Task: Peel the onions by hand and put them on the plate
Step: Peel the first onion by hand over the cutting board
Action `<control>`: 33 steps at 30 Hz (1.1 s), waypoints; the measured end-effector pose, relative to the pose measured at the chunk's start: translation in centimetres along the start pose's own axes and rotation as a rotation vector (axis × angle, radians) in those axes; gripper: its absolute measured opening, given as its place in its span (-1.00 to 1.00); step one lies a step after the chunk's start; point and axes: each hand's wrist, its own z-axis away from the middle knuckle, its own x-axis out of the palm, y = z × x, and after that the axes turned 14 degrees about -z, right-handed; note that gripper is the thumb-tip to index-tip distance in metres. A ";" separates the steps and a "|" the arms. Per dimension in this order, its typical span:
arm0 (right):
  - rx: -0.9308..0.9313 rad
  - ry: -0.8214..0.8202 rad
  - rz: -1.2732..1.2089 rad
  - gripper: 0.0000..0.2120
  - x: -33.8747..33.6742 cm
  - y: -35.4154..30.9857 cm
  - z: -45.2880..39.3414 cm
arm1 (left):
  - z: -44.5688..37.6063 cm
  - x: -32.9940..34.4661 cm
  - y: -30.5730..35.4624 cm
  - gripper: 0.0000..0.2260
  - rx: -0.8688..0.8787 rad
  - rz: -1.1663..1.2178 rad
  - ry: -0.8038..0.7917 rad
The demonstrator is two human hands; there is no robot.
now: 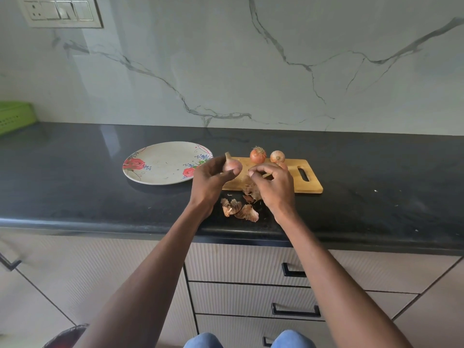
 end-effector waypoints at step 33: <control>-0.083 0.043 -0.069 -0.91 -0.3 0.0 0.0 | -0.3 0.0 -0.6 -0.63 -0.042 0.016 -0.302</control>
